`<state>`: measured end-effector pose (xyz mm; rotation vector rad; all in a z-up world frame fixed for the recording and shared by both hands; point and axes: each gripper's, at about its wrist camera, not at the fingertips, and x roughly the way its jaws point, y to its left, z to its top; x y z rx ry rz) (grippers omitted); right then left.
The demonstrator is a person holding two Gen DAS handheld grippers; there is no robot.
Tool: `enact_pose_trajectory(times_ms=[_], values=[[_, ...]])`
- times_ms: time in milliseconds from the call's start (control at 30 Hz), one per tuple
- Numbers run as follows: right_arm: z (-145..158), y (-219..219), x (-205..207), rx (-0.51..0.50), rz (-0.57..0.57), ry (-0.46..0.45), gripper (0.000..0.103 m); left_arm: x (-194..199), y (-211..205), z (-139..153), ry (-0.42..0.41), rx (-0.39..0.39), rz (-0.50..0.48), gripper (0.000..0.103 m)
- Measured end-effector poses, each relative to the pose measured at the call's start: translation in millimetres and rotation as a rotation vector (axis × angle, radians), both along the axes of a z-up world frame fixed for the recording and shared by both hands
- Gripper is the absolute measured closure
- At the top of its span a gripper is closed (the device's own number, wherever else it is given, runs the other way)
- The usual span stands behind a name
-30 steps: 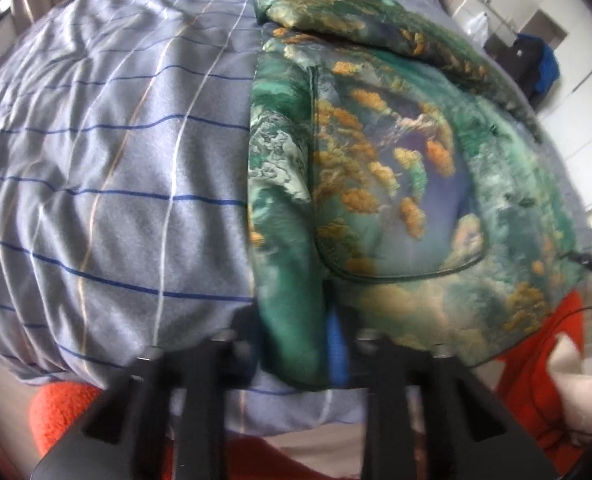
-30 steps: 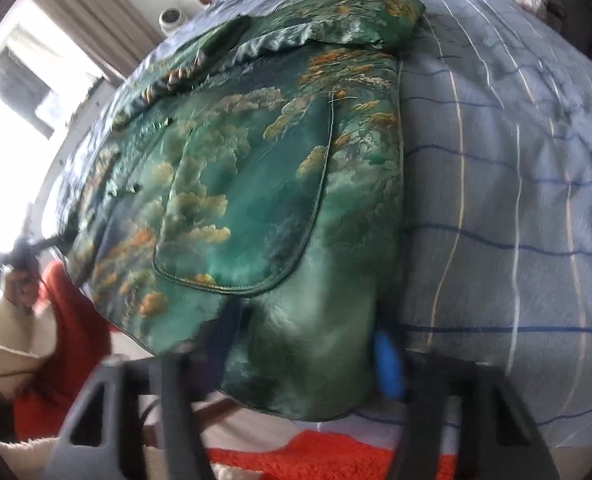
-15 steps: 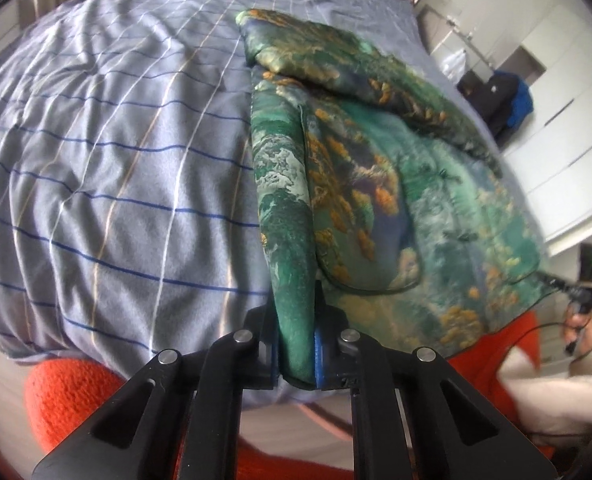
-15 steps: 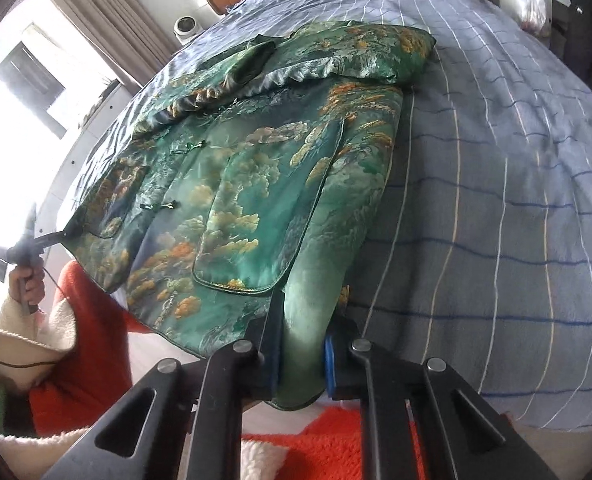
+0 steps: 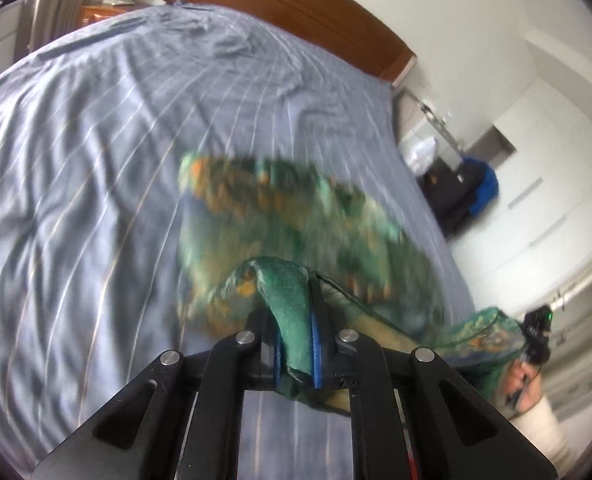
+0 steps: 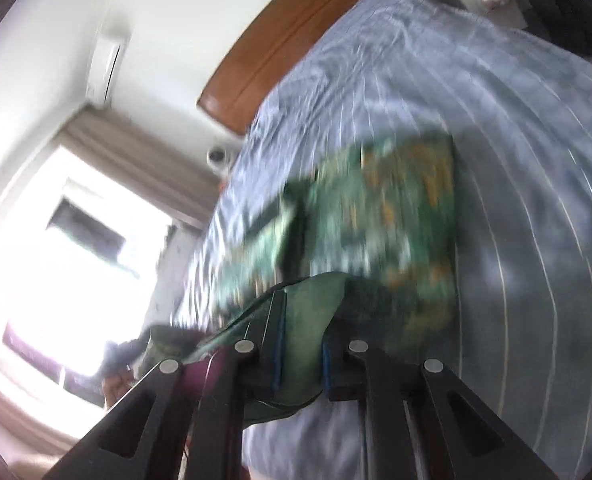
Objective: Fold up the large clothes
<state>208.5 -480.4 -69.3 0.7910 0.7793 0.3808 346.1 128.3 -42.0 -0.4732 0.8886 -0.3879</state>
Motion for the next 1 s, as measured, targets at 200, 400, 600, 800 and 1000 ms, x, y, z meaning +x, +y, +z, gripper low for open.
enact_pose_trajectory(times_ms=[200, 400, 600, 800, 1000], values=[[-17, -23, 124, 0.007, -0.157, 0.046, 0.089, 129, -22, -18, 0.054, 0.066, 0.133, 0.094], [-79, -24, 214, -0.070, -0.238, 0.187, 0.089, 208, -55, -103, 0.247, 0.260, 0.190, 0.085], [-109, -32, 221, 0.112, -0.247, 0.195, 0.053, 196, -40, -92, 0.184, 0.094, 0.100, 0.040], [-56, -68, 202, 0.093, -0.289, 0.061, 0.014, 169, 5, -35, 0.020, 0.060, 0.195, 0.003], [-45, -25, 200, -0.234, -0.049, 0.119, 0.014, 164, -25, -81, 0.138, 0.200, 0.039, 0.005]])
